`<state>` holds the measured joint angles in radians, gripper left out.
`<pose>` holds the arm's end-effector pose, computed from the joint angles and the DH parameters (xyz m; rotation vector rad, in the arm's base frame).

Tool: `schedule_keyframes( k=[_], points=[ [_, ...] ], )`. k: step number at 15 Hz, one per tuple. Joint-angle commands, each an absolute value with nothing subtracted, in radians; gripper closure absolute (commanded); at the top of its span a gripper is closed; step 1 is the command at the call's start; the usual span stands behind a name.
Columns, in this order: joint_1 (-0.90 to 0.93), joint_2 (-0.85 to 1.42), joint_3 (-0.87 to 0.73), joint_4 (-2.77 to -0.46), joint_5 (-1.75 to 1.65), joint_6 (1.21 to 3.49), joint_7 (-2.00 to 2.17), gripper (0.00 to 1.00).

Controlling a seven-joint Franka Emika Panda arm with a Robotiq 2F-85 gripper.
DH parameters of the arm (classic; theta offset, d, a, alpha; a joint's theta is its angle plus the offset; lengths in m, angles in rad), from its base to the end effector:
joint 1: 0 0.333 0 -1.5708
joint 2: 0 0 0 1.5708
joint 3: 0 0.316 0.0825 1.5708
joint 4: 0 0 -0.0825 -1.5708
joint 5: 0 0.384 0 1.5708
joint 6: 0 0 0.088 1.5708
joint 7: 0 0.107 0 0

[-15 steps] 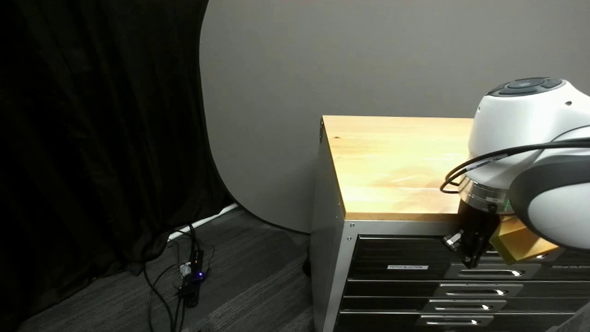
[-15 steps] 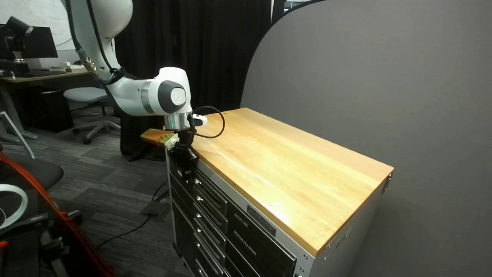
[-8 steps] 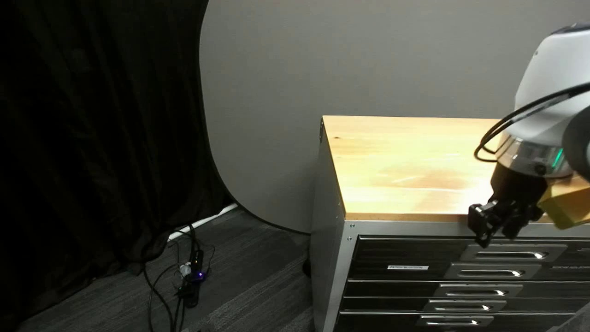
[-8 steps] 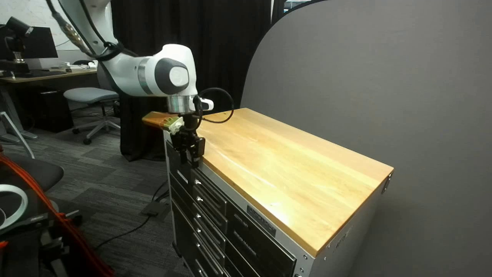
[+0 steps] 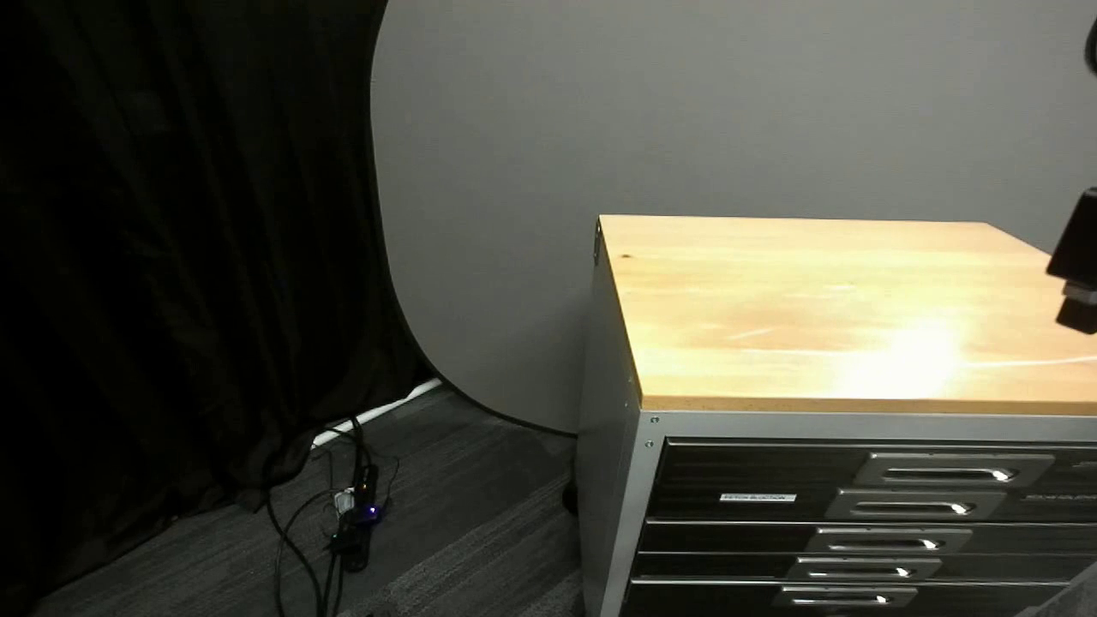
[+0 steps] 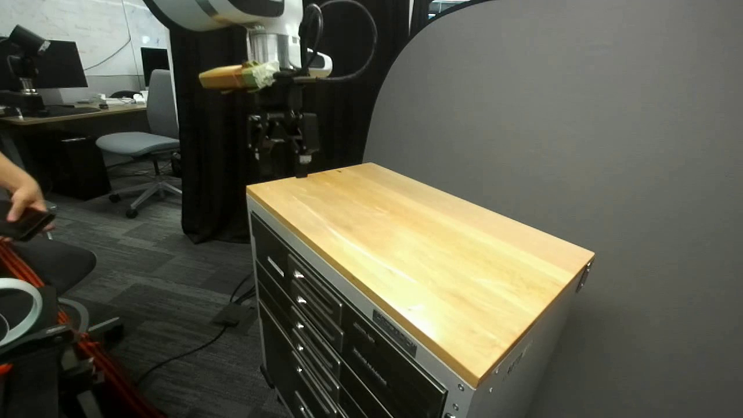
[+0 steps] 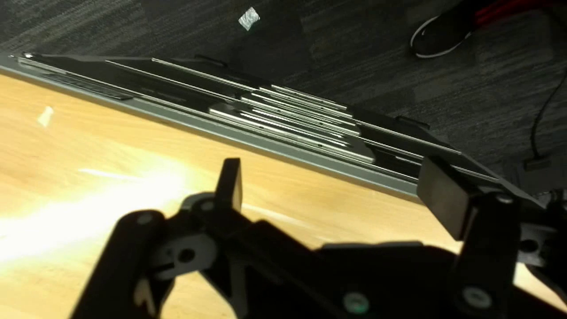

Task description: Put the screwdriver inside the open drawer and close the drawer

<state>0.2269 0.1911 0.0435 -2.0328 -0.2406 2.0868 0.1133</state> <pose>0.5521 0.1402 0.3429 2.8928 0.4229 -0.1417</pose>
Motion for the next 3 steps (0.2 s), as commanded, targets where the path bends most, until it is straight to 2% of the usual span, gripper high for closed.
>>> schedule_keyframes(
  k=[1, 3],
  points=[
    [0.201, 0.172, 0.073, -2.031, -0.24, 2.064, 0.106, 0.0],
    [0.199, 0.164, 0.075, -2.033, -0.236, 2.057, 0.1, 0.0]
  ],
)
